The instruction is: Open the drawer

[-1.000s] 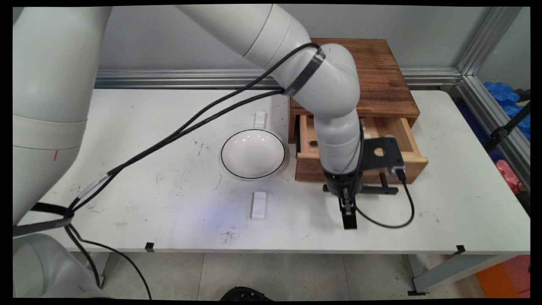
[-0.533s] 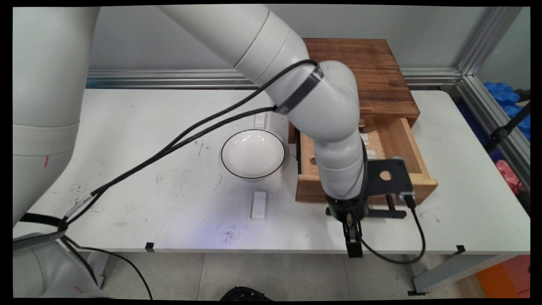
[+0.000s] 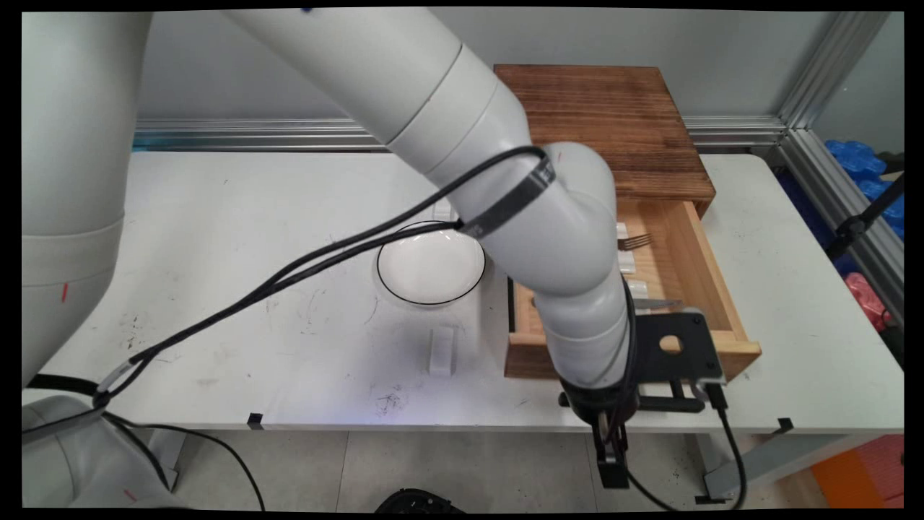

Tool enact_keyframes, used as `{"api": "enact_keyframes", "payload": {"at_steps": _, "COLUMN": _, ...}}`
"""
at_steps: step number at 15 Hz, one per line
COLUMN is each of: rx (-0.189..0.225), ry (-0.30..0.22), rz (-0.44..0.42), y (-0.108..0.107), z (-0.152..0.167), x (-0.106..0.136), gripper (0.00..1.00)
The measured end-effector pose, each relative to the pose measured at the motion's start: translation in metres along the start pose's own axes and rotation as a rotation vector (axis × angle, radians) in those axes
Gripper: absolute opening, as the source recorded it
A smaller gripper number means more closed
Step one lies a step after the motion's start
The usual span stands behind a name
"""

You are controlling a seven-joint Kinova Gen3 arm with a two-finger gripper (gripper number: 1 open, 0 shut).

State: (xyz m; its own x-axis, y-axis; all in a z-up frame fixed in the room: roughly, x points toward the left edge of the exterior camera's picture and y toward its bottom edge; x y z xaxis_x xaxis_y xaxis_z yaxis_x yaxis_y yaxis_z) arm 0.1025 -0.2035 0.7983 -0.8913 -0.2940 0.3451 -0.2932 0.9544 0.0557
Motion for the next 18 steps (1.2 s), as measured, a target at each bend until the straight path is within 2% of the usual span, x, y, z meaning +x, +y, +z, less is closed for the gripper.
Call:
{"api": "enact_keyframes", "payload": {"at_steps": 9, "rx": 0.005, "ry": 0.013, "rz": 0.015, "y": 0.029, "z": 0.004, "x": 0.000, "gripper": 1.00}}
{"api": "enact_keyframes", "payload": {"at_steps": 18, "rx": 0.009, "ry": 0.020, "rz": 0.016, "y": 0.044, "z": 0.006, "x": -0.001, "gripper": 1.00}}
